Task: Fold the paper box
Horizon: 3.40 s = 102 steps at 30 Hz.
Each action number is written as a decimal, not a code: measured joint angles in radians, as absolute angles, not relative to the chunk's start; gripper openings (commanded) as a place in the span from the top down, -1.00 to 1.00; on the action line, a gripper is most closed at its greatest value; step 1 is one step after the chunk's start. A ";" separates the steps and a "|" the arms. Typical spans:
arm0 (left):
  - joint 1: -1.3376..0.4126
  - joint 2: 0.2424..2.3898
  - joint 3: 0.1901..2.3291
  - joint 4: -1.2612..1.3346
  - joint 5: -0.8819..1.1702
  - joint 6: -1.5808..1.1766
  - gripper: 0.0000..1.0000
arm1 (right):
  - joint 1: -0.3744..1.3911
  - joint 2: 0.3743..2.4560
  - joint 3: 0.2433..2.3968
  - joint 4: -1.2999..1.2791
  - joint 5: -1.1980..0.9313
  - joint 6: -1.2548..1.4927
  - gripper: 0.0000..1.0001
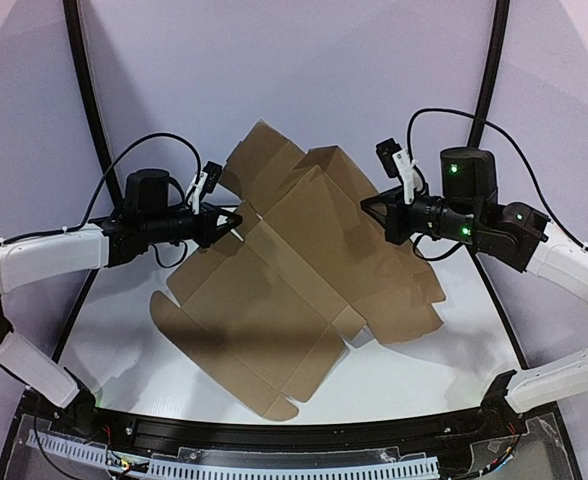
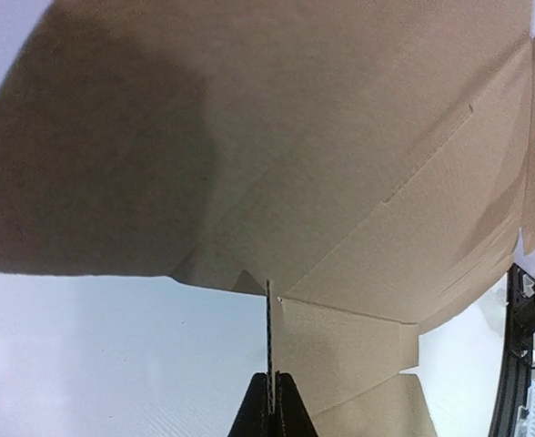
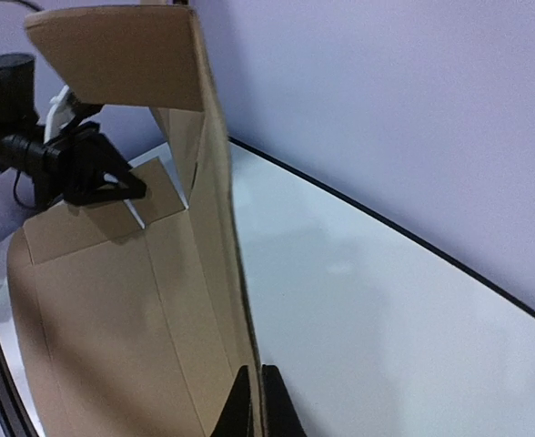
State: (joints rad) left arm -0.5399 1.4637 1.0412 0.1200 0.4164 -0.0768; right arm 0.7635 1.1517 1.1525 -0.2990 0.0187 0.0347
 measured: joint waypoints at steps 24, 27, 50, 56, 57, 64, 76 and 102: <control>-0.986 1.606 1.163 -0.094 -0.463 0.527 0.98 | 0.752 1.234 1.238 -0.479 0.052 0.200 1.00; -1.030 1.663 1.171 -0.096 -0.531 0.585 0.98 | 0.752 1.237 1.237 -0.515 0.040 0.195 1.00; -1.111 1.801 1.211 -0.009 -0.765 0.663 0.12 | 0.752 1.240 1.228 -0.510 -0.010 0.058 1.00; -1.109 1.778 1.217 -0.047 -0.722 0.541 -0.58 | 0.752 1.299 1.288 -0.487 -0.011 -0.181 1.00; -1.108 1.765 1.217 -0.056 -0.711 0.519 -0.66 | 0.751 1.323 1.307 -0.477 -0.004 -0.216 1.00; -1.109 1.519 1.163 -0.086 -0.643 0.350 -0.98 | 0.727 1.464 1.372 -0.422 0.016 -0.416 1.00; -0.846 0.996 0.863 -0.163 -0.671 -0.192 -0.97 | 0.734 1.549 1.371 -0.354 -0.025 -0.689 1.00; -0.768 0.901 0.622 -0.135 -0.418 -0.667 -0.98 | 0.876 1.689 1.251 0.111 0.488 -0.848 1.00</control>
State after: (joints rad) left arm -0.7677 0.9006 0.6217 -0.1345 -0.4184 -0.6675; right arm 0.8756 1.6885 1.2509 0.1114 0.4877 -0.8478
